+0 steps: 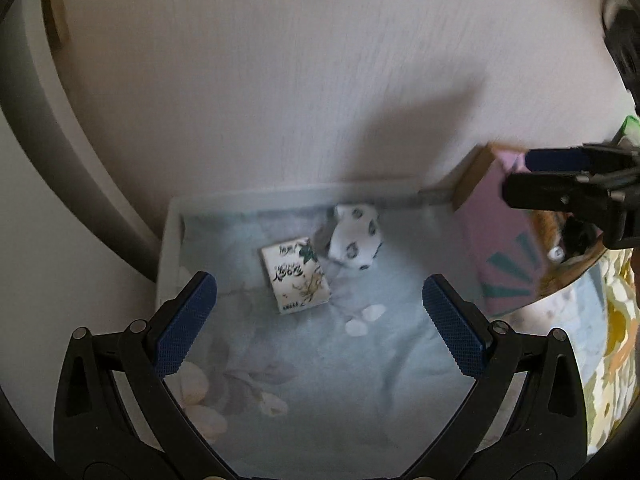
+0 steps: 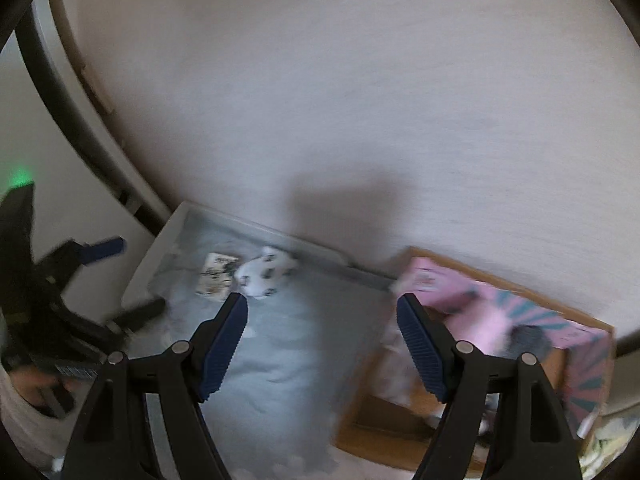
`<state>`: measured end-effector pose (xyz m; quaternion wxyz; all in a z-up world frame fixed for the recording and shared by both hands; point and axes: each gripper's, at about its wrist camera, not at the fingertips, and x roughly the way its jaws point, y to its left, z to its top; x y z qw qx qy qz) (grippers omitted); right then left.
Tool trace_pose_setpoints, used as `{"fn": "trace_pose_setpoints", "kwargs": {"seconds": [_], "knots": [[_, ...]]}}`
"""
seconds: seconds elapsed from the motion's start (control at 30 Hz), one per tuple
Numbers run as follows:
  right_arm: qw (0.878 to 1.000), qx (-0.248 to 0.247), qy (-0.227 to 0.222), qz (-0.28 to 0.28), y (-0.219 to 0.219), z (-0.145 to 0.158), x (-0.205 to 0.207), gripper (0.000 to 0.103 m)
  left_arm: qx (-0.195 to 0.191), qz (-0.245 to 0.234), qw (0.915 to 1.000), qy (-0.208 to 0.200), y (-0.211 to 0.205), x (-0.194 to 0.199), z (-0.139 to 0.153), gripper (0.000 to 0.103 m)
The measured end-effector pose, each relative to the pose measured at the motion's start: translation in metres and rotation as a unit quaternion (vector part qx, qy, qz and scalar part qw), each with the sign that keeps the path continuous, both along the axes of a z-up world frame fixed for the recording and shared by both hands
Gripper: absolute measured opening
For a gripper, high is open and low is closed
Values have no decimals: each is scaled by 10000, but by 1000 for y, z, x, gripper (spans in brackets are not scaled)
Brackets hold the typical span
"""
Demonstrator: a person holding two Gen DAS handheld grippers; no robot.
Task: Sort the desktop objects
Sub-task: 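Move both tools back over the bin, then grasp the printed tissue pack with the left tool while the right tool grasps the white spotted sock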
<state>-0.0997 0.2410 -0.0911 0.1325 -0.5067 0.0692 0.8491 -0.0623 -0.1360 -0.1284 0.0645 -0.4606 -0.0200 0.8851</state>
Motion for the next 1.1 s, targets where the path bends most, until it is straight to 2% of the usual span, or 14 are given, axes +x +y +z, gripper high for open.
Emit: {"fn": "trace_pose_setpoints", "kwargs": {"seconds": [0.2,0.33,0.57,0.67,0.73,0.77,0.83,0.9,1.0,1.1], "knots": [[9983,-453,-274,-251,-4,-58,-42,73,63,193,9997,-119,-7,-18,-43,101],[9948,-756,-361,-576,-4,-89,-61,73,103,379,9991,-174,-11,-26,-58,100],[9864,-1175,-309,-1111,7,-117,-73,73,160,437,9986,-267,-14,-35,-72,94],[9829,-1320,-250,-1259,12,-123,-76,72,162,395,9985,-340,-12,-39,-77,87],[9811,-1418,-238,-1292,12,-127,-80,61,193,364,9980,-478,-11,-42,-82,76],[9803,-1486,-239,-1282,12,-130,-82,56,219,346,9977,-533,-11,-43,-84,66],[9812,-1429,-304,-1257,10,-136,-86,46,263,312,9979,-499,-11,-42,-85,61],[9819,-1401,-282,-1241,9,-138,-86,38,231,264,9981,-499,-10,-42,-84,47],[9840,-1300,-196,-1199,6,-135,-85,31,255,224,9982,-494,-10,-41,-83,46],[9856,-1235,-172,-1144,3,-130,-83,29,260,232,9982,-496,-10,-39,-81,45]]}}
